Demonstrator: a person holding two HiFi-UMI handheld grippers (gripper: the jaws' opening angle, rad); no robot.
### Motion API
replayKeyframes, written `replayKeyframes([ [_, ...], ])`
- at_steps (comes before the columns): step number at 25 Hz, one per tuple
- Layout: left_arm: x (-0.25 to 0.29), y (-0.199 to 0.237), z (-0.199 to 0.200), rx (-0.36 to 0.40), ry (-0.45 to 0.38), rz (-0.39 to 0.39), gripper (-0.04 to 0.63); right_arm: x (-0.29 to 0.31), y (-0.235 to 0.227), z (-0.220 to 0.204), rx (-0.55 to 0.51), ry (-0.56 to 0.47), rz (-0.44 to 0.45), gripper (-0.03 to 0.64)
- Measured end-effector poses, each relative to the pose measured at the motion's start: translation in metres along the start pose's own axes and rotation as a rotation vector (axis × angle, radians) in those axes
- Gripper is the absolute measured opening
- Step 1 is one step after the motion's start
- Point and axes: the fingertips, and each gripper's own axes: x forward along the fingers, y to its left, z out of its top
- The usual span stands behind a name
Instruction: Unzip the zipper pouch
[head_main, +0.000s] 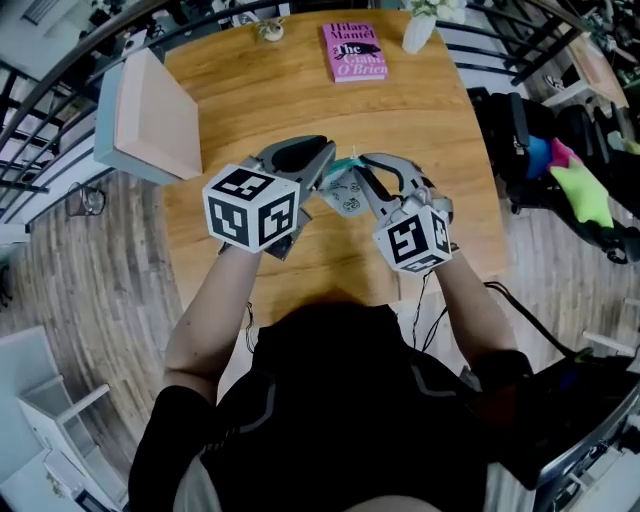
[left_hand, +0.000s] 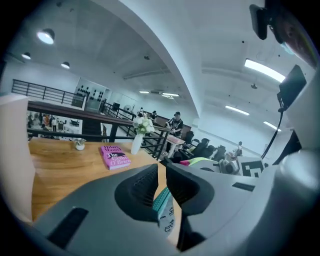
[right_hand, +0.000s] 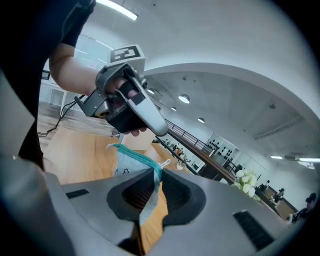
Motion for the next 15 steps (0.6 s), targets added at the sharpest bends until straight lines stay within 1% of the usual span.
replayKeyframes([
  [3,0.004,-0.024,0.003,-0.021,0.042,-0.069,0.071,-0.018,0.003,0.014,-0.043,-0.022,-0.019,0.057],
  [7,0.004,-0.044,0.013,-0.033,0.059,-0.175,0.081,-0.038,0.0,0.029,-0.078,-0.055,-0.041,0.057],
  [10,-0.003,-0.048,0.017,-0.045,0.068,-0.192,0.122,-0.05,-0.001,0.037,-0.093,-0.067,-0.049,0.057],
  [14,-0.002,-0.056,0.009,-0.13,0.128,-0.218,0.139,-0.058,-0.002,0.044,-0.111,-0.076,-0.072,0.057],
  [15,-0.002,-0.057,0.006,-0.137,0.143,-0.219,0.149,-0.059,-0.003,0.046,-0.109,-0.078,-0.075,0.057],
])
